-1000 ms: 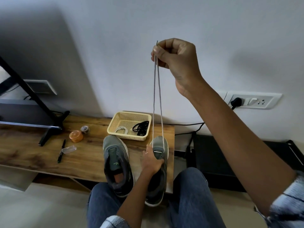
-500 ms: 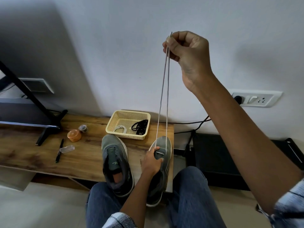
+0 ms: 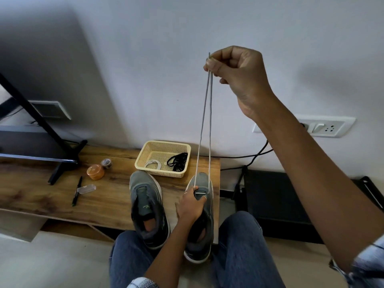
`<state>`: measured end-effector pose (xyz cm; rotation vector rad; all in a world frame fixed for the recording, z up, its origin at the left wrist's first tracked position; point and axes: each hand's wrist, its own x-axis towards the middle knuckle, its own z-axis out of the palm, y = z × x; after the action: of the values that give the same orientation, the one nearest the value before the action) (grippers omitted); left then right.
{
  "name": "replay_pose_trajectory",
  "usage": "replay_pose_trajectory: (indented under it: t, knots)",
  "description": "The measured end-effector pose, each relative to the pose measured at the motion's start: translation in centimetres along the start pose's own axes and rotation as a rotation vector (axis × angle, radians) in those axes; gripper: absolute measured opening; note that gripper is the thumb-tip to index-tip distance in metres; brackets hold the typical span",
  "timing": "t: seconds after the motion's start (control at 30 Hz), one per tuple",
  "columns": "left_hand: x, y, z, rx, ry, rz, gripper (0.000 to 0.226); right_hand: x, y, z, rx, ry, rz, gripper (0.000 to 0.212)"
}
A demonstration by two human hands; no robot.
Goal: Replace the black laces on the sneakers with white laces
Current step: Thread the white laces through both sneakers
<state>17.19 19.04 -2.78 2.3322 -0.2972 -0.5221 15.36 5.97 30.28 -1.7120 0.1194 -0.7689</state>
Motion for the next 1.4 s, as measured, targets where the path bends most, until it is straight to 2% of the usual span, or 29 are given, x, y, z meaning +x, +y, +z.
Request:
replay_pose_trajectory:
  t: [0.07, 0.23, 0.33, 0.53, 1.0, 1.2, 1.4]
  knots:
    - [0.1, 1.0, -0.8, -0.068, 0.029, 0.074, 0.036, -0.1, 0.0, -0.2, 0.009, 0.008, 0.001, 0.014]
    - [-0.4, 7.1, -5.7, -0.413, 0.079, 0.290, 0.020, -0.1, 0.3, -0.4, 0.044, 0.051, 0.049, 0.014]
    - [-1.5, 11.6, -9.3, -0.615, 0.102, 0.425, 0.018, -0.1, 0.4, -0.5, 0.043, 0.067, 0.071, 0.015]
    - [-3.5, 18.6, -14.7, -0.801, 0.157, 0.659, 0.022, -0.4, 0.4, -0.6, 0.044, 0.093, 0.085, 0.014]
    - [-4.9, 22.9, -18.8, -0.772, 0.188, 0.739, 0.015, -0.5, -1.9, -1.0, -0.053, 0.050, -0.040, 0.013]
    - [-4.8, 22.9, -19.0, -0.746, 0.192, 0.752, 0.020, -0.7, -1.5, -0.9, -0.017, 0.024, -0.038, 0.012]
    - [-4.3, 22.7, -19.4, -0.766, 0.204, 0.742, 0.020, -0.4, -0.6, -1.3, -0.038, -0.018, -0.009, 0.021]
